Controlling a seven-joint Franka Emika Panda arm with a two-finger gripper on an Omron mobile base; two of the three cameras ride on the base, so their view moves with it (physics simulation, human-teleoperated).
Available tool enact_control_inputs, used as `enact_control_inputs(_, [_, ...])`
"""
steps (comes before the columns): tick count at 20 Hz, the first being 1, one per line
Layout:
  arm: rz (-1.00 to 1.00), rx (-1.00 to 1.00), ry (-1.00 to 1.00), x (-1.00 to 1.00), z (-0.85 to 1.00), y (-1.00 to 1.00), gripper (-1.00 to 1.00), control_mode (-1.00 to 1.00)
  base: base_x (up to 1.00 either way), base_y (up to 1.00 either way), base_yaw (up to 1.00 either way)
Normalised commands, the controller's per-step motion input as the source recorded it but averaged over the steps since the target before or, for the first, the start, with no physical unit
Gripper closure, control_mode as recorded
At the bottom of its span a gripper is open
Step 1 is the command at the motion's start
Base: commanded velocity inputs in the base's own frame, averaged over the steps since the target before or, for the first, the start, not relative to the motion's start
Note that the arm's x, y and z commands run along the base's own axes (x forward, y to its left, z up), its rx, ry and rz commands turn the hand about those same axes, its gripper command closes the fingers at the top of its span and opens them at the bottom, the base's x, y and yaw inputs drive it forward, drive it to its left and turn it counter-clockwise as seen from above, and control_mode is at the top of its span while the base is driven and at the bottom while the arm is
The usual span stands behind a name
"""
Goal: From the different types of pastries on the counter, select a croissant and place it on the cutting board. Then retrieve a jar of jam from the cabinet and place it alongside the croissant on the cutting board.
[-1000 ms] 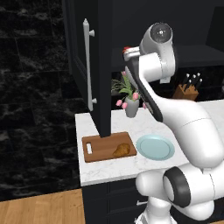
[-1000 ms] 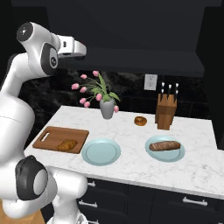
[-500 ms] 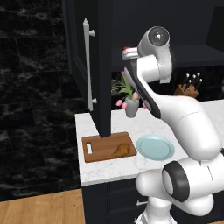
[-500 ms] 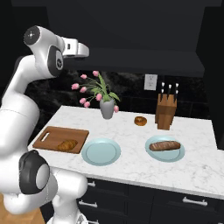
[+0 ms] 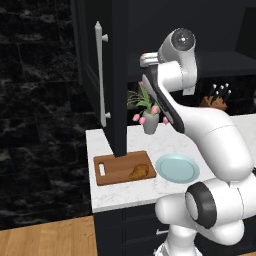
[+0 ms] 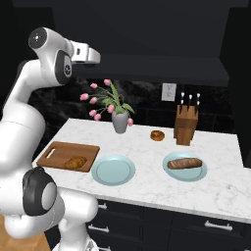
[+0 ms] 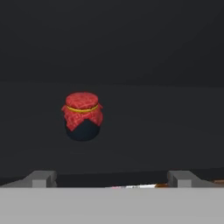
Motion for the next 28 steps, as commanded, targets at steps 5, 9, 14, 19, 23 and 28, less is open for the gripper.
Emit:
enact_control_inputs(5, [0.00,0.04,0.00,0.43,0.00,0.00,-1.00,-1.00,0.00,0.00,0.00])
enact_control_inputs(9, [0.00,0.04,0.04,0.56,-0.01,0.00,-1.00,-1.00,0.00,0.00,0.00])
enact_control_inputs(14, [0.02,0.03,0.05,0.23,-0.02,0.00,-1.00,-1.00,0.00,0.00,0.00])
enact_control_inputs(19, [0.03,0.04,0.11,0.33,-0.21,0.00,-1.00,-1.00,0.00,0.00,0.00])
enact_control_inputs(23, [0.02,0.04,0.07,0.40,-0.16,0.00,-1.00,-1.00,0.00,0.00,0.00])
enact_control_inputs(28, [0.00,0.03,0.00,0.19,0.00,0.00,-1.00,-1.00,0.00,0.00,0.00])
